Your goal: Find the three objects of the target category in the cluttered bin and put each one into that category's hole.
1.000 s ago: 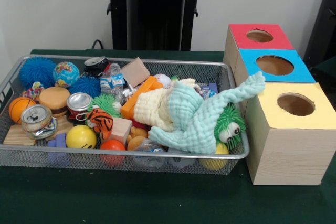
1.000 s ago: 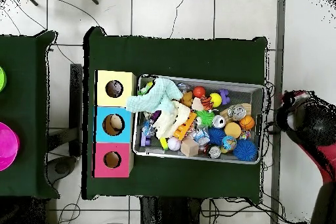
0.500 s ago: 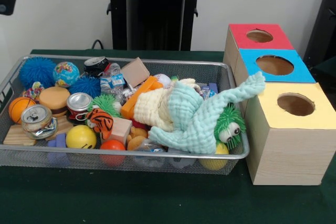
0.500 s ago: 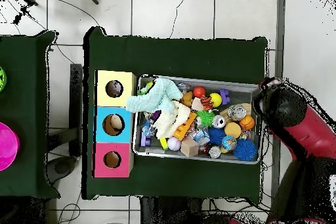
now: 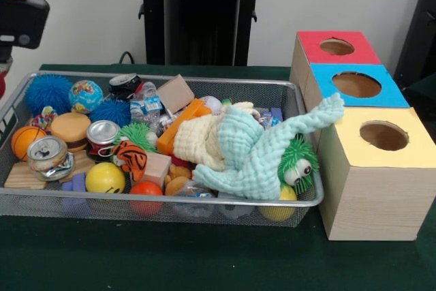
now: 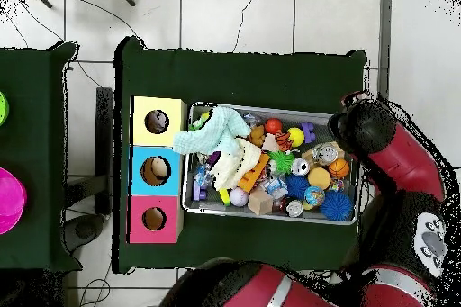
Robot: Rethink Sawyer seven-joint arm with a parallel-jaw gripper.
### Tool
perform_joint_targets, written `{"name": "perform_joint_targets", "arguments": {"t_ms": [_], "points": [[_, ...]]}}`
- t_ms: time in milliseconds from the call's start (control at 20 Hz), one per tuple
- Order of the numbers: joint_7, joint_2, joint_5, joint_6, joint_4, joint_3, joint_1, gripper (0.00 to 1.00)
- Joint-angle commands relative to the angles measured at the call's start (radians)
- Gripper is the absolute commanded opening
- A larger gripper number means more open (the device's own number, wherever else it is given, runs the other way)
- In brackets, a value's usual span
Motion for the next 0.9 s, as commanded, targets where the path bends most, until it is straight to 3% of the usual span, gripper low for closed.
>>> {"name": "perform_joint_targets", "arguments": {"t_ms": [50, 550, 900], "points": [[0.354, 0.110, 0.100, 0.113, -0.062, -0.034, 0.046, 1.00], [0.443, 0.139, 0.159, 0.165, -0.100, -0.086, 0.104, 1.00], [0.523, 0.113, 0.206, 0.217, -0.058, -0.099, 0.161, 1.00]]}}
